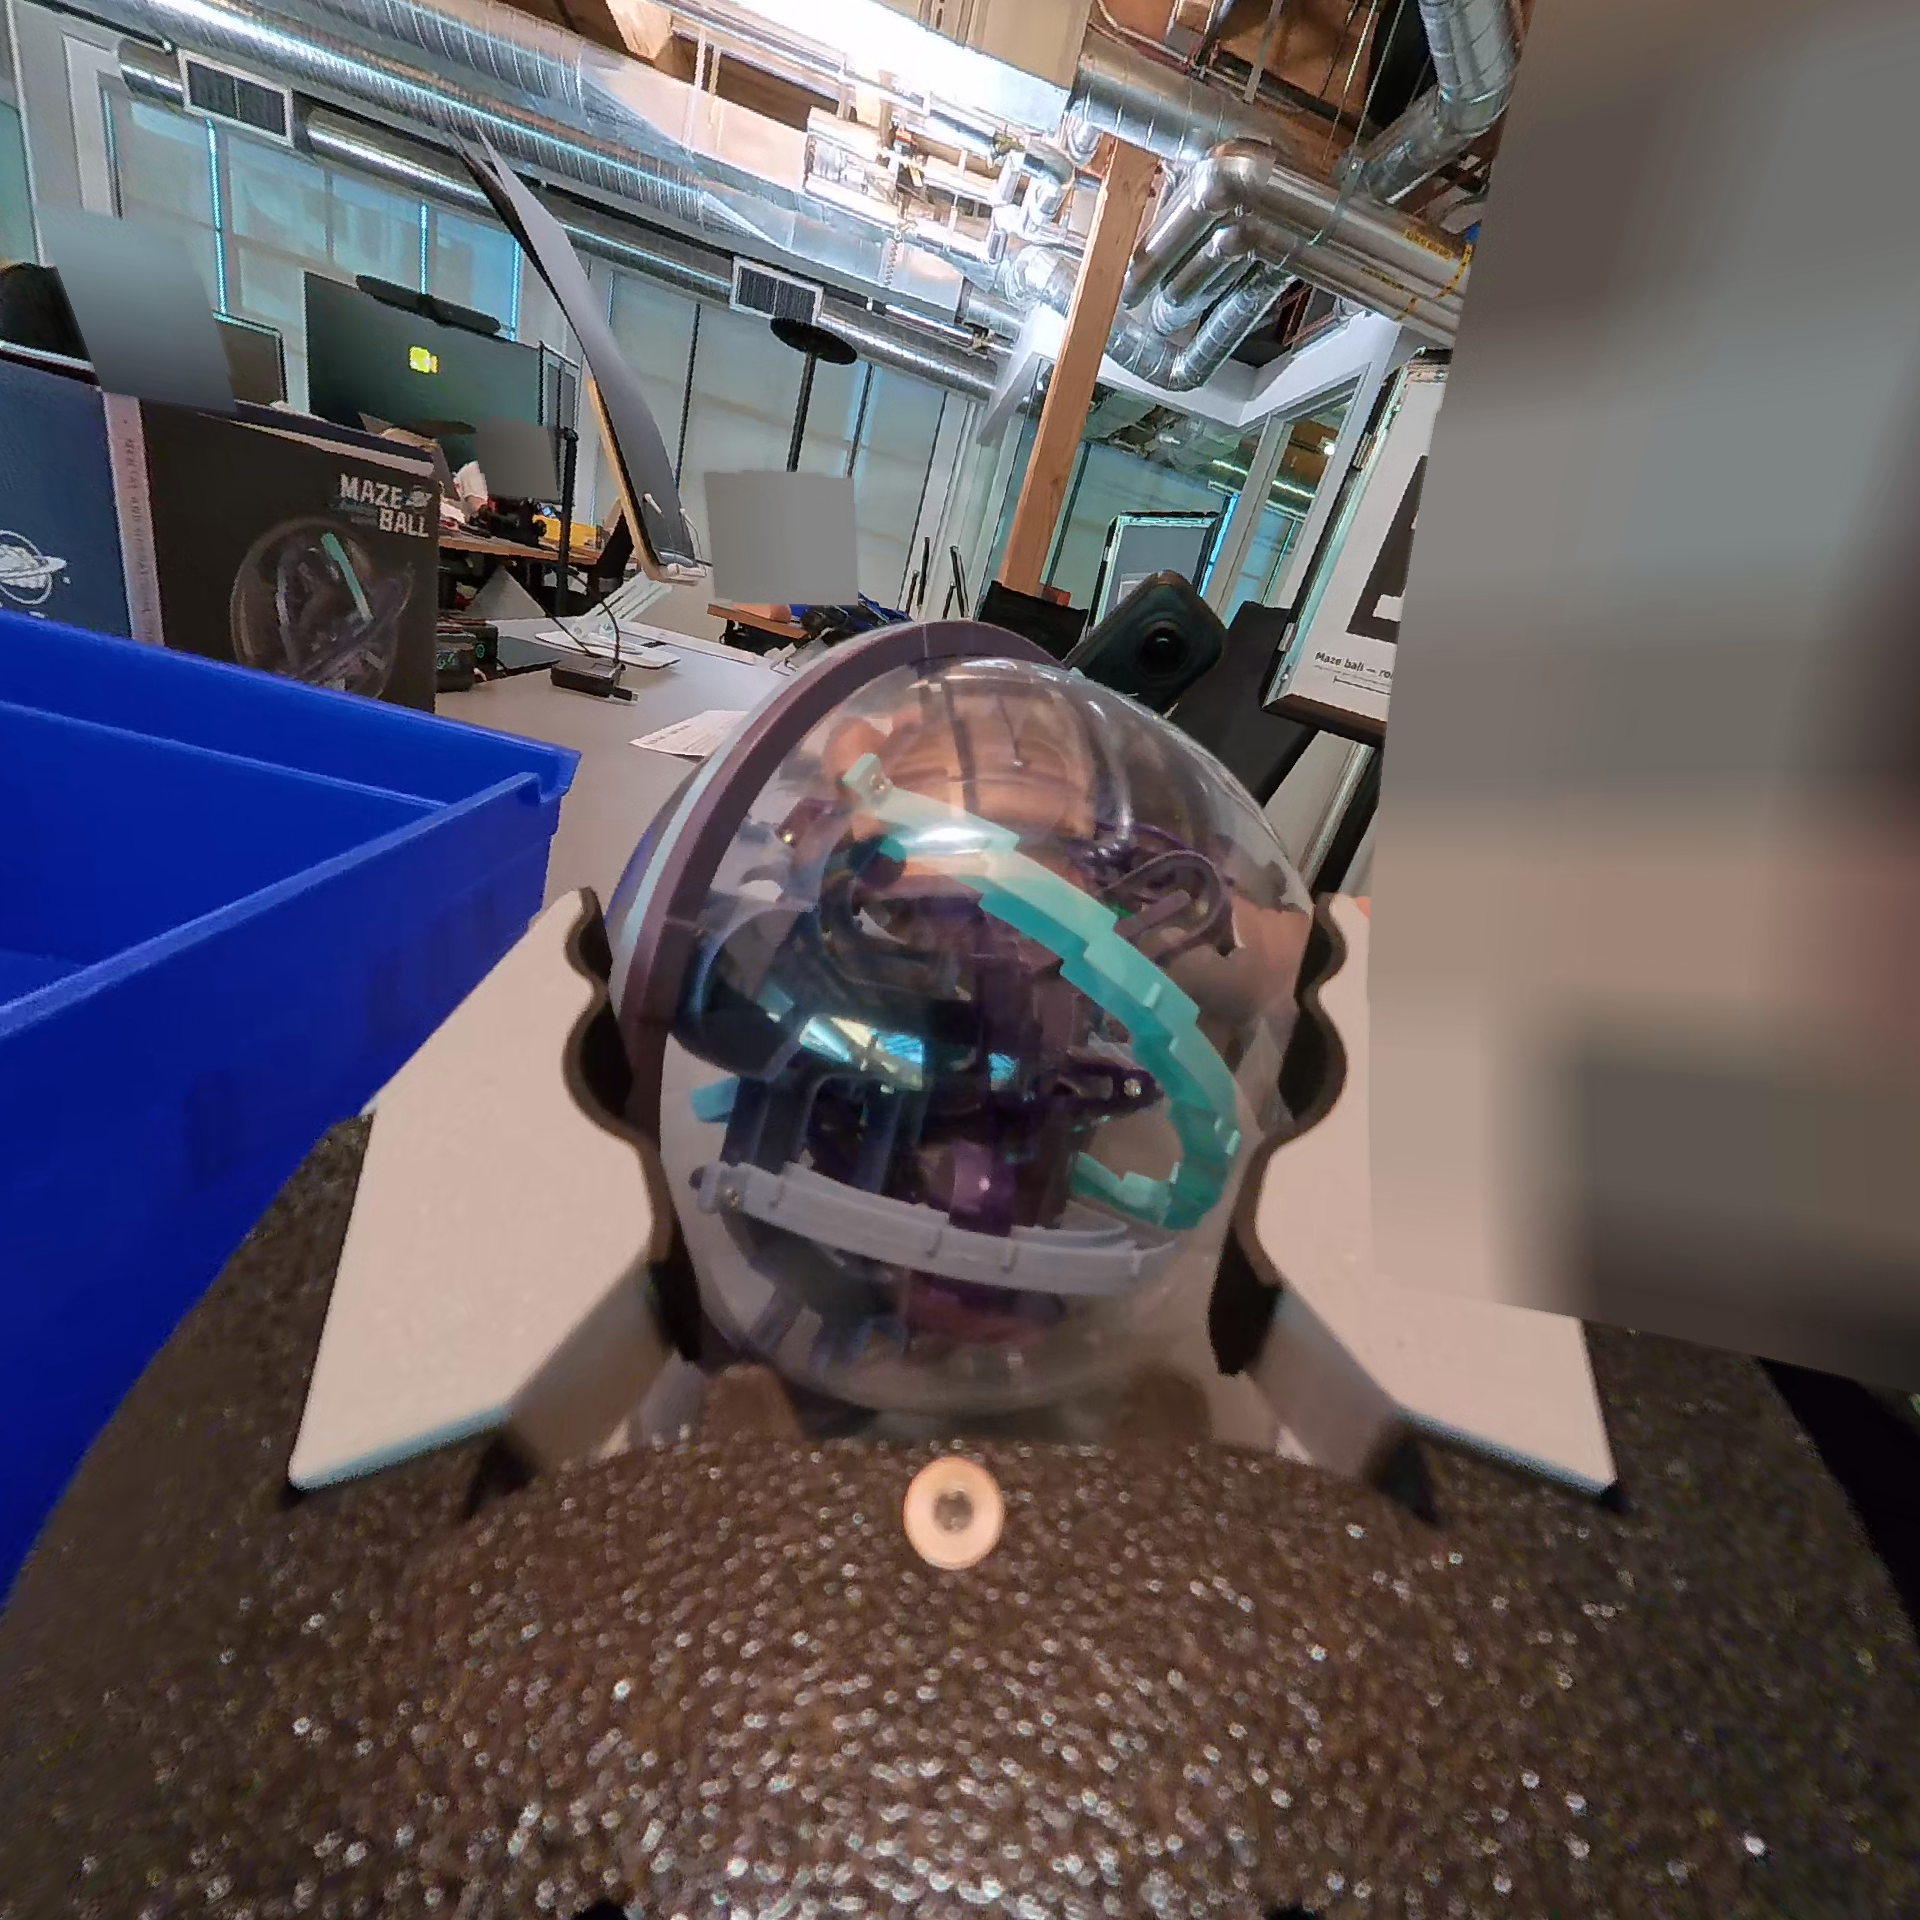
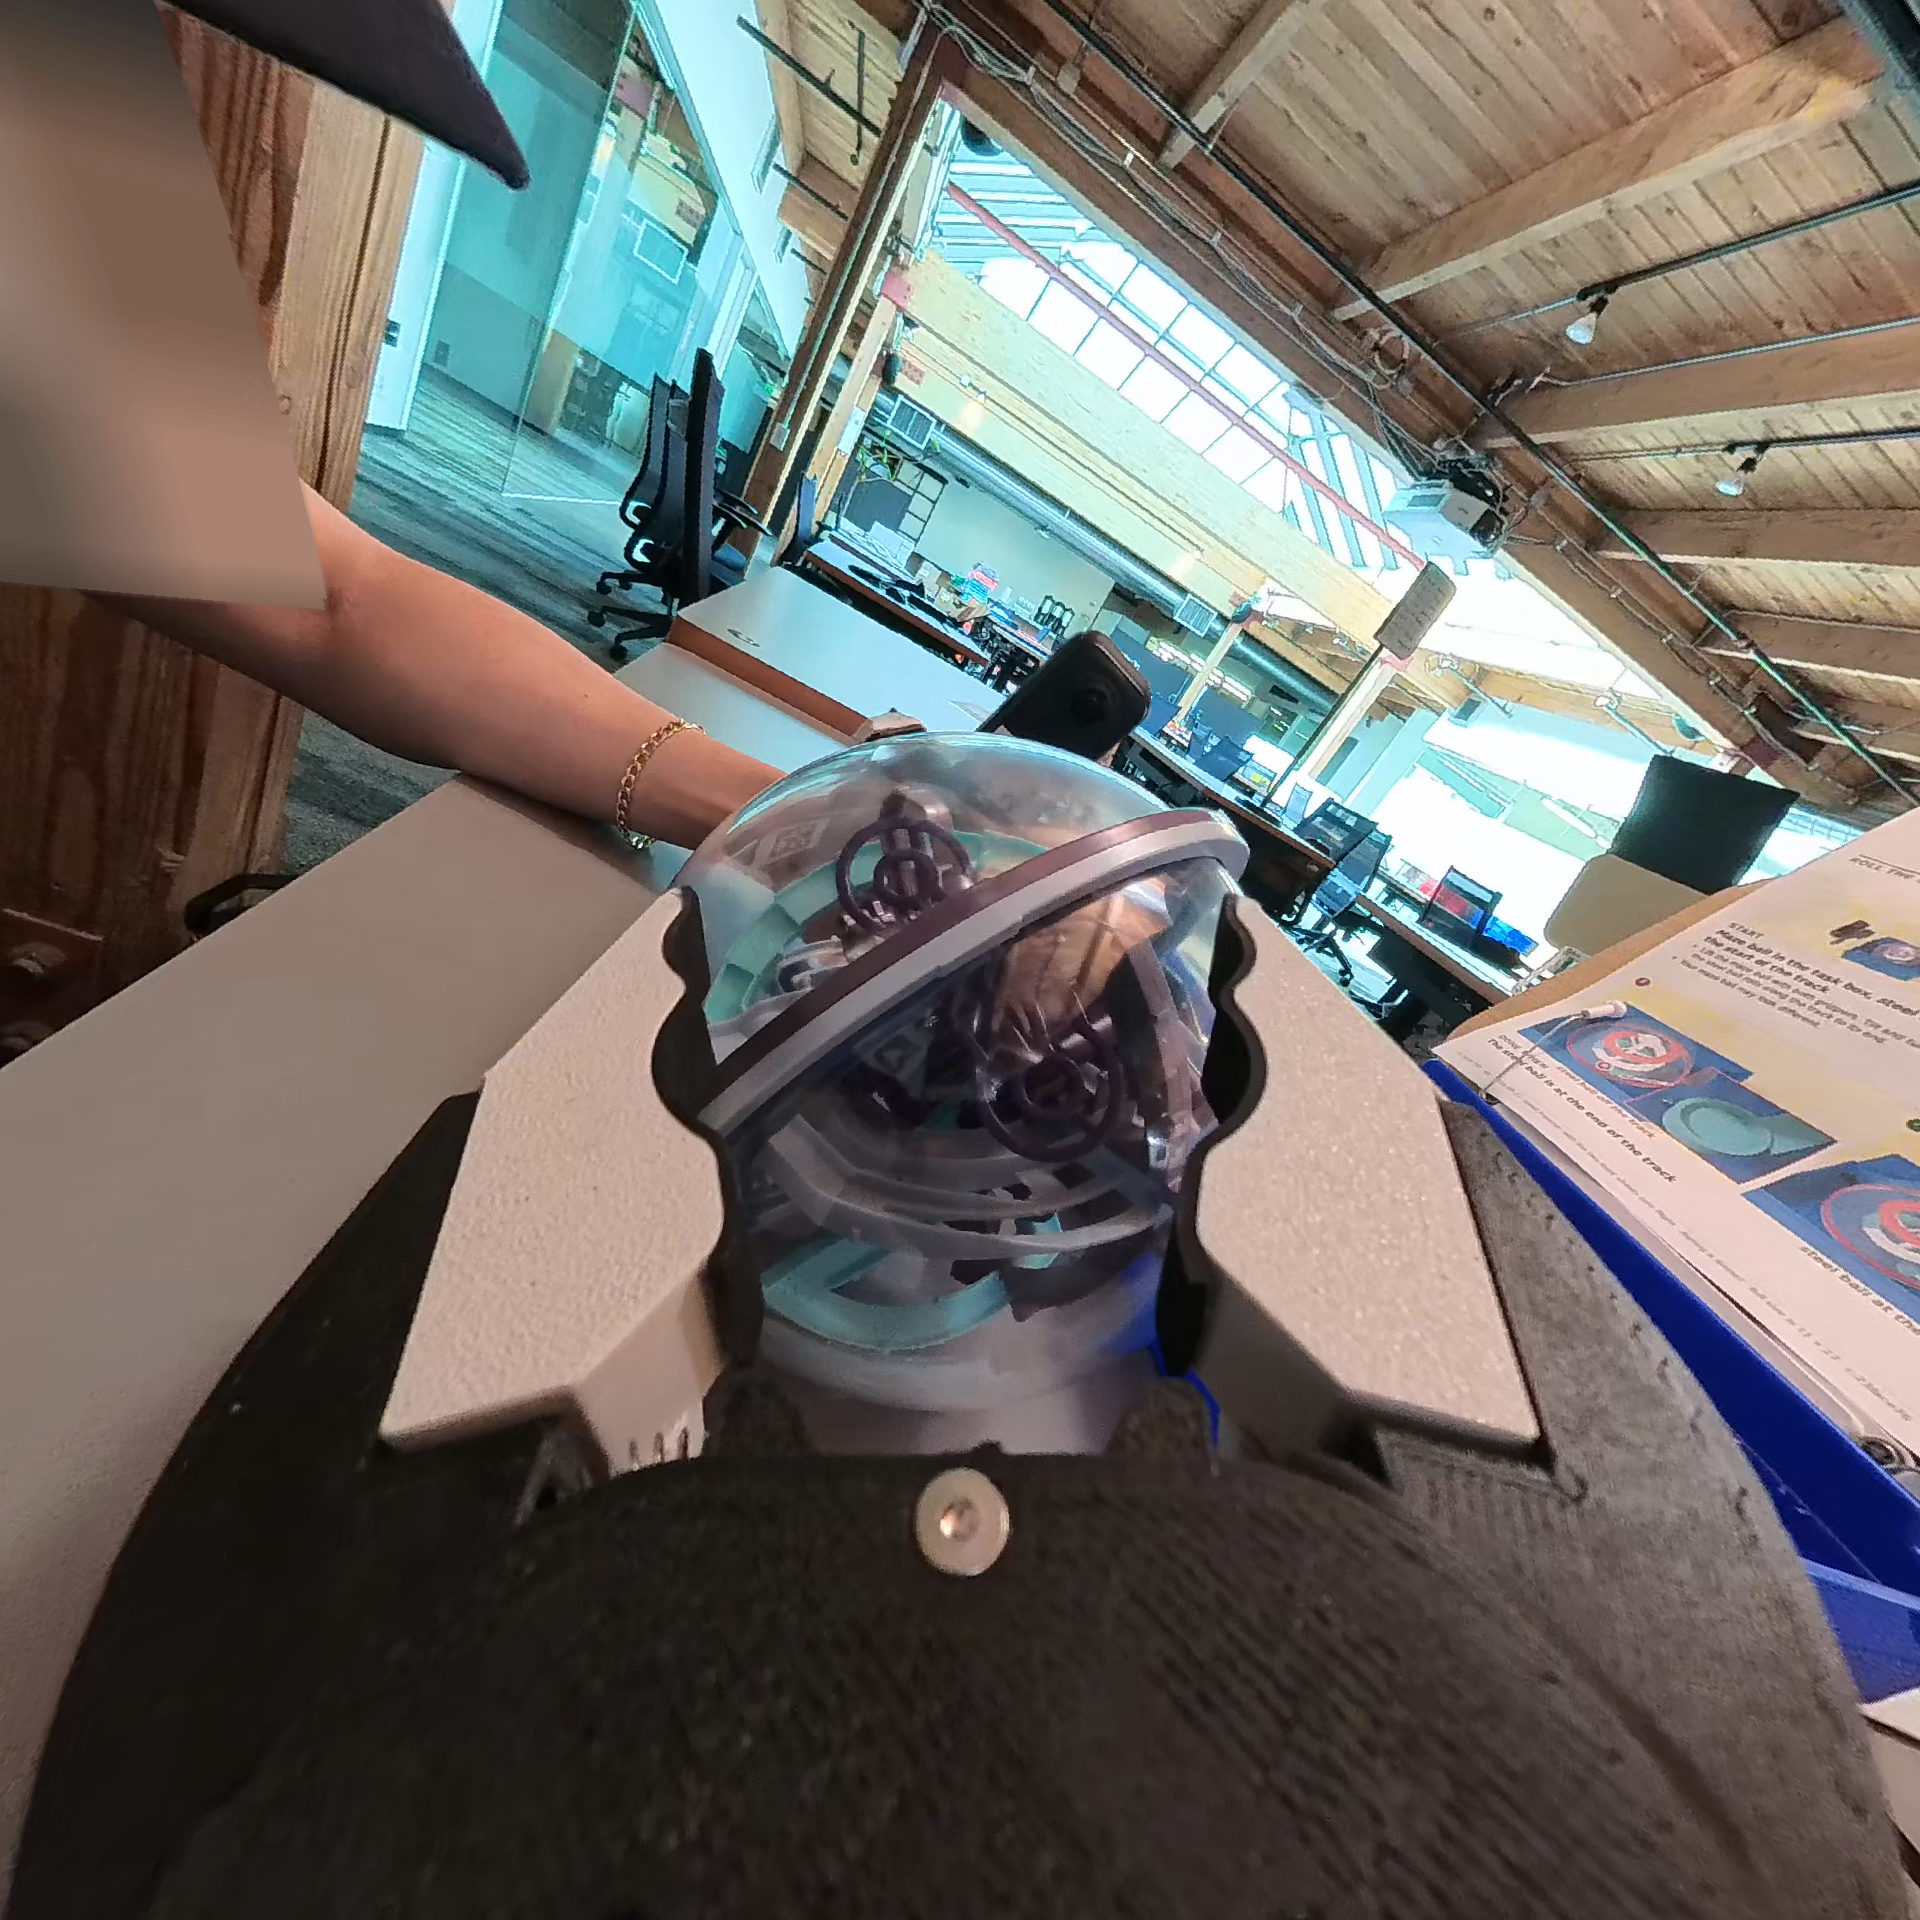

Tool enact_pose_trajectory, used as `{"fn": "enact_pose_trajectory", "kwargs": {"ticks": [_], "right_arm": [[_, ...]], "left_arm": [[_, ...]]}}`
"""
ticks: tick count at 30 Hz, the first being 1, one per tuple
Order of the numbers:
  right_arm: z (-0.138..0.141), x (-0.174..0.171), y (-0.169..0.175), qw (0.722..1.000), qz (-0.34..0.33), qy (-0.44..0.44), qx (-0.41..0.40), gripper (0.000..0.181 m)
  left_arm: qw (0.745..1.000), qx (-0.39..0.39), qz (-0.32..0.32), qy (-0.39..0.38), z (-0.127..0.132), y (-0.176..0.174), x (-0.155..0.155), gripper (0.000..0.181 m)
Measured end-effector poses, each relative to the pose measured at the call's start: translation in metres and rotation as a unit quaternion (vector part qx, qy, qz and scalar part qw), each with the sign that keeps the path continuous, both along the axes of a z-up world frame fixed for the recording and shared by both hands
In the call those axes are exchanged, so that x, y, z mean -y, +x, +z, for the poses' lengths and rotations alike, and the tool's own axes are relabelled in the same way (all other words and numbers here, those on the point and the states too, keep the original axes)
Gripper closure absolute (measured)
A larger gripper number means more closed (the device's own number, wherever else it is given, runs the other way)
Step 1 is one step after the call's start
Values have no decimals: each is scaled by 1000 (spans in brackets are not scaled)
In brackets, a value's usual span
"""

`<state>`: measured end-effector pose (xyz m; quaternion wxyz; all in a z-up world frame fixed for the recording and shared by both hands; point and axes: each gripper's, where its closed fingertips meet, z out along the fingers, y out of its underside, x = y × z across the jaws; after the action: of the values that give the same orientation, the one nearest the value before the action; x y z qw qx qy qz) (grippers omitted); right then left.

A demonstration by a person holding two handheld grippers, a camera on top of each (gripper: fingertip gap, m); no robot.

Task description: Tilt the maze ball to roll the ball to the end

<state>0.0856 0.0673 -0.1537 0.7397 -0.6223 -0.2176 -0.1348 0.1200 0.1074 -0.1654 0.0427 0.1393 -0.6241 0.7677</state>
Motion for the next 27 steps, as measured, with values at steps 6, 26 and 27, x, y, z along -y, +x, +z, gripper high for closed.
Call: {"fn": "enact_pose_trajectory", "kwargs": {"ticks": [6, 26, 27], "right_arm": [[3, 0, -3, 1000, 4, 6, 2, 86], [5, 2, -1, 1000, 10, 16, -16, 90], [5, 2, -1, 1000, 10, 16, -19, 90]], "left_arm": [[1000, -23, -10, -3, -1, 0, 2, 55], [997, -71, -17, -7, -5, 4, 3, 55], [997, -72, -17, -7, -5, 4, 3, 55]]}}
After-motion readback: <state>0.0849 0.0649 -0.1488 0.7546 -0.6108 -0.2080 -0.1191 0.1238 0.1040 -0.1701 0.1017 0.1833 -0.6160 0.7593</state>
